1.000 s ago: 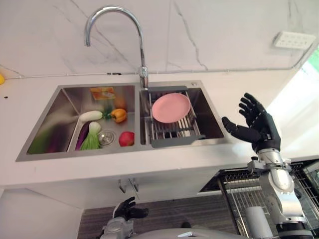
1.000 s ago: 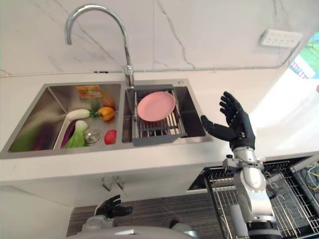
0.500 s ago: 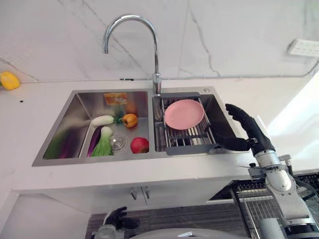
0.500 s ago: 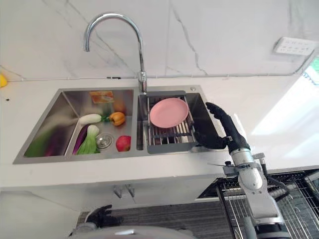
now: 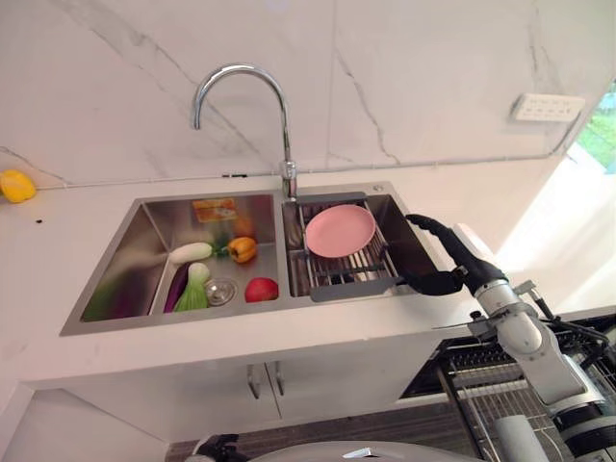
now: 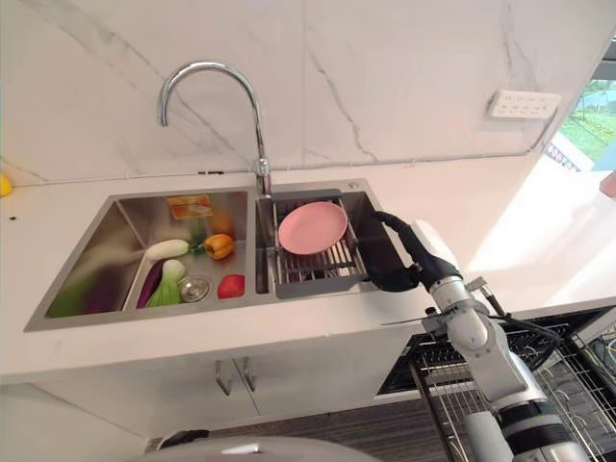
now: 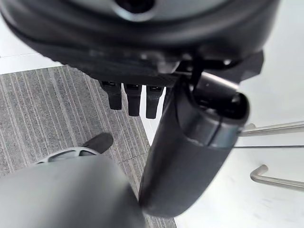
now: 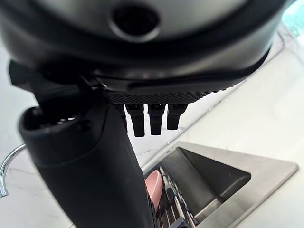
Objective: Place the dishes in the dishwasher.
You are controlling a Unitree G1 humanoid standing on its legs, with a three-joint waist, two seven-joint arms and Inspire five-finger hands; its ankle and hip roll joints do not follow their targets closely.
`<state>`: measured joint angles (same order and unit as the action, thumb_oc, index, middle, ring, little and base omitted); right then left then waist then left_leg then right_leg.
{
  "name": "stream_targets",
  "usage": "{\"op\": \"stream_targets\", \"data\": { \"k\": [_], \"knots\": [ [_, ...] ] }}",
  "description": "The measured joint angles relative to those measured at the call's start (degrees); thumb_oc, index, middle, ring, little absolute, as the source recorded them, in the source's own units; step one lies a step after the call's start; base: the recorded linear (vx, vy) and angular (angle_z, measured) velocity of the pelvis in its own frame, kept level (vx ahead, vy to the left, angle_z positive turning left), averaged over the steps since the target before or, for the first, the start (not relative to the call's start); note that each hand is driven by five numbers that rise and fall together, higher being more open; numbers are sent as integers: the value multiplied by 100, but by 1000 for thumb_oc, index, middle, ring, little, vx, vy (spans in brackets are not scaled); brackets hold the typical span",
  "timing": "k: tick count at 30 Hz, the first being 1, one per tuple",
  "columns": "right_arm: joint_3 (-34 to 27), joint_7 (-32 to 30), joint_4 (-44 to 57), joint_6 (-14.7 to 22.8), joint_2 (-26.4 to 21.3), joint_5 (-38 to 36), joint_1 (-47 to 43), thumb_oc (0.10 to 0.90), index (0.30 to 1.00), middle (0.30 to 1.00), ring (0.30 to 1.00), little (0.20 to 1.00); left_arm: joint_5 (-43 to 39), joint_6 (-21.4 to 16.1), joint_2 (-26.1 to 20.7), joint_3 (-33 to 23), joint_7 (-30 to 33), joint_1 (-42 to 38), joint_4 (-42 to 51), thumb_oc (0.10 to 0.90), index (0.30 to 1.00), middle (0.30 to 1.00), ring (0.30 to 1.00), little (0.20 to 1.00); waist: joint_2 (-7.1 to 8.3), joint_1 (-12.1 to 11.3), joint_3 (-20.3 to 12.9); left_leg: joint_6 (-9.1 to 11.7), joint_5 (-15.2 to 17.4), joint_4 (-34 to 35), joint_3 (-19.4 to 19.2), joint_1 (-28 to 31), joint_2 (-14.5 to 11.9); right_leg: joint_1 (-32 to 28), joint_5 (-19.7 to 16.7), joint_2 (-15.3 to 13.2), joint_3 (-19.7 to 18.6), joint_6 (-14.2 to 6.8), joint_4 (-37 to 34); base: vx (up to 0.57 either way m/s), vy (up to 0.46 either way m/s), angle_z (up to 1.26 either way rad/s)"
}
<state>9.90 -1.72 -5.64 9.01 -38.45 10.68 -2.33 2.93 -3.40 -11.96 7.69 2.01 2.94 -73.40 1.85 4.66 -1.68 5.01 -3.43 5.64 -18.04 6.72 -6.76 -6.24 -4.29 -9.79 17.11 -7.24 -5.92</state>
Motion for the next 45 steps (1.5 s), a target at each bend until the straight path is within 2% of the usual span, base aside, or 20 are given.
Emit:
{"op": "stream_targets", "data": {
  "k": [3, 5, 20, 26, 28, 45],
  "knots": [
    [304, 45, -332, -38, -13, 165, -369, 800, 900, 900, 900, 900, 1, 18, -2, 4, -3, -22, 0, 800, 900, 900, 900, 900, 5, -141, 3, -1, -9, 0, 32, -40, -4, 5, -4, 4, 26, 5, 0, 2, -2, 3],
    [500, 44, -684, -48, -16, 279, -660, 800, 900, 900, 900, 900, -4, 11, -4, 4, 7, -22, 5, 800, 900, 900, 900, 900, 12, -114, 5, -7, -19, -2, 69, -73, 3, 21, -5, 2, 56, 6, 1, 11, 12, 9],
    [953, -362, -2195, -317, -14, 558, -1720, 800, 900, 900, 900, 900, -14, -31, -15, 112, 11, -189, 18, 800, 900, 900, 900, 900, 41, -390, 177, -15, -57, -3, 286, -191, 12, -5, -4, 0, 295, 5, 1, 5, 7, 8],
    [1057, -431, -2366, -347, 44, 734, -1843, 800, 900, 900, 900, 900, -5, -33, -23, 134, 49, -226, 25, 800, 900, 900, 900, 900, 65, -442, 223, -16, -64, -4, 315, -203, 15, -10, -5, 6, 317, 6, 3, 2, 6, 2],
    [1257, -499, -2569, -372, 99, 747, -2041, 800, 900, 900, 900, 900, 3, -35, -68, 290, 62, -230, 117, 800, 900, 900, 900, 900, 88, -457, 282, -16, -65, -4, 338, -212, 14, -17, -5, 1, 342, 6, 2, 16, 1, 5],
    [1294, -968, -2569, -521, 308, 1456, -2073, 800, 900, 900, 900, 900, 346, -41, -121, 547, 305, -338, 197, 800, 900, 900, 900, 900, 178, -526, 391, -12, -72, -20, 500, -254, 8, -85, -10, 14, 517, 11, 21, 12, -2, 5]
  ]
}}
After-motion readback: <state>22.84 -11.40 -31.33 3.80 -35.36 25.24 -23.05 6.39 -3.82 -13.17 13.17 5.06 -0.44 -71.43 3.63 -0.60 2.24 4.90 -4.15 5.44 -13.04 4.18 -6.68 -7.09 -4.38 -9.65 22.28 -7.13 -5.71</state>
